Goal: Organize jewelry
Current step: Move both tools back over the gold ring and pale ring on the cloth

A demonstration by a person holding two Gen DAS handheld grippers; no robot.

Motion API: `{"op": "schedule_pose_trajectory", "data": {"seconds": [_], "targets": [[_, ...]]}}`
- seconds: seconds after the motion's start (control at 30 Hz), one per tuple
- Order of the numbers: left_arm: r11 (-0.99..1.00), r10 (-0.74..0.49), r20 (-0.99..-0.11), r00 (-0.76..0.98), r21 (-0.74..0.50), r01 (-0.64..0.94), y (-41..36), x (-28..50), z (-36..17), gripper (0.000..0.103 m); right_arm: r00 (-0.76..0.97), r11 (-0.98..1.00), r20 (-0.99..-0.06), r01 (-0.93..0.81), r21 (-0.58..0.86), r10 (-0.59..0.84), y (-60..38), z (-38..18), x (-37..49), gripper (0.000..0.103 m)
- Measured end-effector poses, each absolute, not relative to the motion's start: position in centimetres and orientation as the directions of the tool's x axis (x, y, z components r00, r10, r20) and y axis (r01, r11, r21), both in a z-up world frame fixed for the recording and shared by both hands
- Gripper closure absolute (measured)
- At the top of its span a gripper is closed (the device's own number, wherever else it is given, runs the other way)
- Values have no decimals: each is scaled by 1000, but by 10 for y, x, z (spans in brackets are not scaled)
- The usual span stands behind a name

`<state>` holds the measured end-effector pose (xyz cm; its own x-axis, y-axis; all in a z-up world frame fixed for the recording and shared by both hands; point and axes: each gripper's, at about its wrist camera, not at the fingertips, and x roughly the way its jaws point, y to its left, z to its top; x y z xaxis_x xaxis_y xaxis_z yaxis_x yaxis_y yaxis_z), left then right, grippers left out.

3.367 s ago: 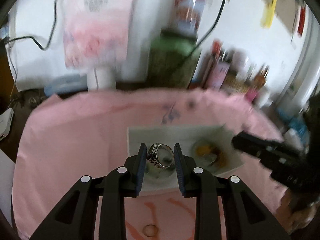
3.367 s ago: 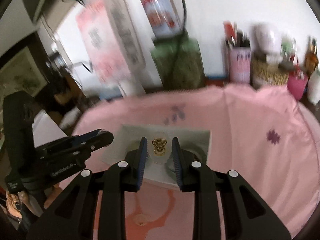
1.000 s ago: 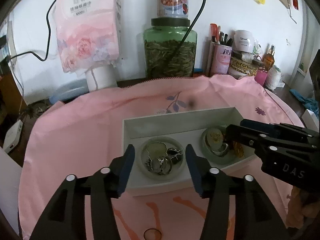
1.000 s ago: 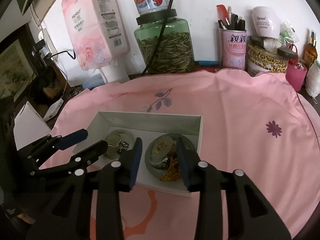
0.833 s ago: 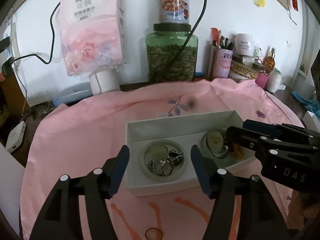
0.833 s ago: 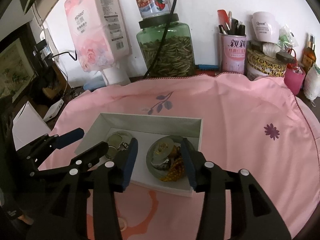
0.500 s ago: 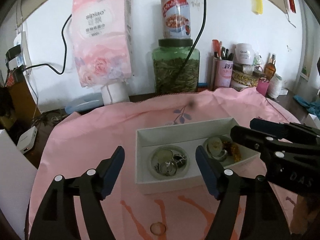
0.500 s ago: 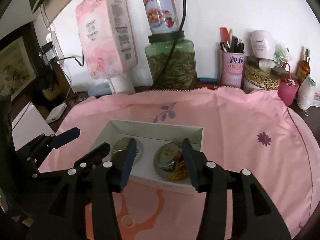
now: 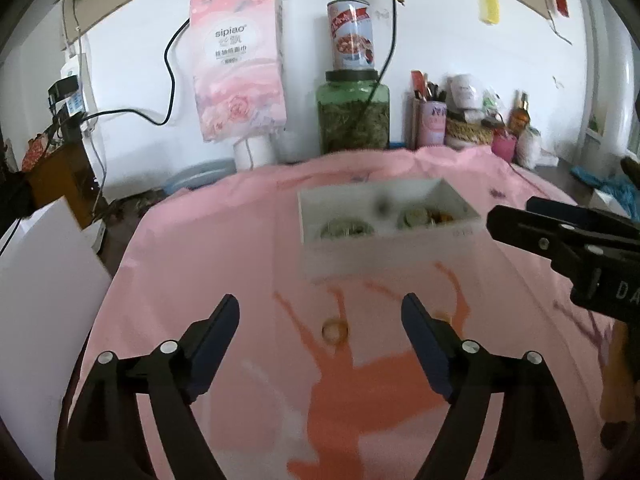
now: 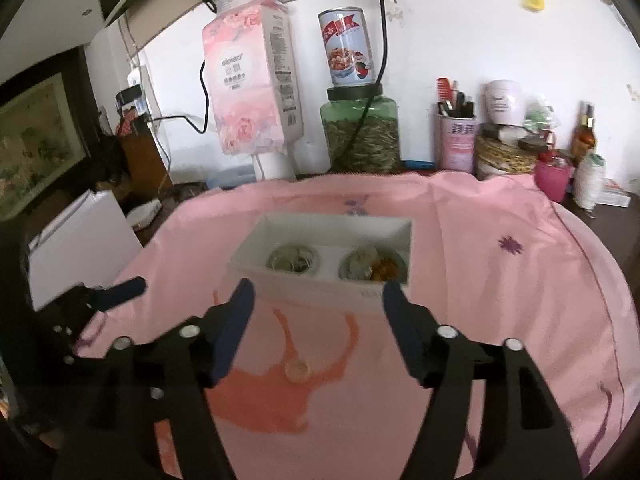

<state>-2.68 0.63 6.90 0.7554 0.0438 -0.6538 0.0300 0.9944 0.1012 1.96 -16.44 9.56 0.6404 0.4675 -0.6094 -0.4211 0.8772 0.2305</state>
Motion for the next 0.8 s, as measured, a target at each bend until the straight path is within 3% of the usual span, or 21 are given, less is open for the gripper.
{"op": "schedule_pose_trajectory", "data": {"seconds": [0.47,0.8], "targets": [[974,19,-729,685,167,151,-14,-69,30,17,581,885,-690,-419,202,433,-166,58,-5,22],[953,11,-763,646,204,224,-28,-73,16,16,570,888,-707,-419,189,419,-162,54,-4,22]]}}
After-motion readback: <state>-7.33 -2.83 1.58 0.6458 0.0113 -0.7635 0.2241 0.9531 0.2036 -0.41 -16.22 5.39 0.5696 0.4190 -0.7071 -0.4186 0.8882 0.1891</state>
